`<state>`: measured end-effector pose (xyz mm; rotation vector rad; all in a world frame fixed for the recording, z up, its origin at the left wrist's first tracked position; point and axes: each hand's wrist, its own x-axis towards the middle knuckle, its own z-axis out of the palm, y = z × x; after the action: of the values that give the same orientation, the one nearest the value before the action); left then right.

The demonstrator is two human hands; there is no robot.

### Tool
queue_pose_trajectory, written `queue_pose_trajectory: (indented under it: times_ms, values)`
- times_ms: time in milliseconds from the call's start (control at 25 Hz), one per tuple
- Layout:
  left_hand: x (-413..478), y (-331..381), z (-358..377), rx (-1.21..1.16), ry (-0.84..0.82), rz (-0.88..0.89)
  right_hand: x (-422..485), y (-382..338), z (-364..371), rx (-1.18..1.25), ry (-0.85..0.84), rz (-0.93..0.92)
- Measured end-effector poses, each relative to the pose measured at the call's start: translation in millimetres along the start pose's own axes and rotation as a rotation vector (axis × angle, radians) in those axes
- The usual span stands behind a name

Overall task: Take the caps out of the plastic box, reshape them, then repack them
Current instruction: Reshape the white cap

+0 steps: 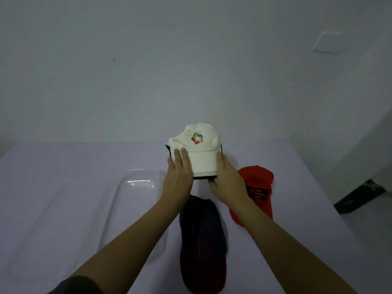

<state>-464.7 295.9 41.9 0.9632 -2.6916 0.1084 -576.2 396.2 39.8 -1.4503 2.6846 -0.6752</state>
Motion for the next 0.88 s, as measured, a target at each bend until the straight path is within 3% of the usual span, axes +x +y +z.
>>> queue_pose_trajectory:
  times_ms: [80,200,320,400,560,760,880]
  values:
    - [-4.9,1.3,9.0,0.016,0.02,-0.033,-2.8,-8.5,3.0,-0.058,-0.005,0.121]
    - [-9.4,3.7,11.3,-0.165,-0.049,-0.101,-7.0,-14.4,7.7,-0.105,0.124,0.11]
    - [-19.8,9.0,14.1,-0.401,-0.001,-0.095,-15.5,-16.6,6.6,0.096,0.048,0.086]
    - [-25.3,13.7,13.9,-0.594,0.083,-0.06,-23.7,-21.0,8.0,0.242,0.049,0.105]
    - [-23.6,26.1,2.1,-0.851,0.101,-0.096,-26.0,-28.5,-0.3,0.455,0.06,0.187]
    - [-22.4,12.8,11.1,-0.759,0.089,0.044,-26.4,-6.5,-15.0,0.316,0.0,-0.002]
    - [-18.7,7.4,-1.9,-1.067,-0.041,0.083,-30.0,1.2,-14.9,0.245,-0.018,0.024]
